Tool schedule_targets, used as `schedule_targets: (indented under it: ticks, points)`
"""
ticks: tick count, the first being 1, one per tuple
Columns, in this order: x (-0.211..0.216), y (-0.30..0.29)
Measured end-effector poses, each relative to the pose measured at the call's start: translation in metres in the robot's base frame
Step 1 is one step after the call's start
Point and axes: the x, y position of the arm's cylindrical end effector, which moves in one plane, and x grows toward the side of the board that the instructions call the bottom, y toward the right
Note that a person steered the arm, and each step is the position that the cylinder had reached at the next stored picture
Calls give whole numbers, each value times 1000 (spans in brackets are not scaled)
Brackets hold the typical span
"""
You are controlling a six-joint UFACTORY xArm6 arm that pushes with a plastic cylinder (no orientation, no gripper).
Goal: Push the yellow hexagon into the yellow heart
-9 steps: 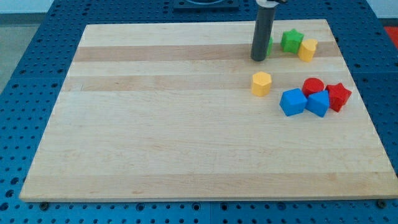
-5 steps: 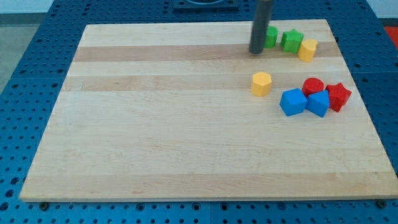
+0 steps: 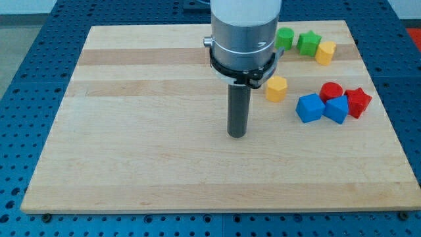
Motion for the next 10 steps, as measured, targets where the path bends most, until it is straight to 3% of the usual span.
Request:
schedule_targets:
  ticks: [10]
  points:
    - [-144, 100]
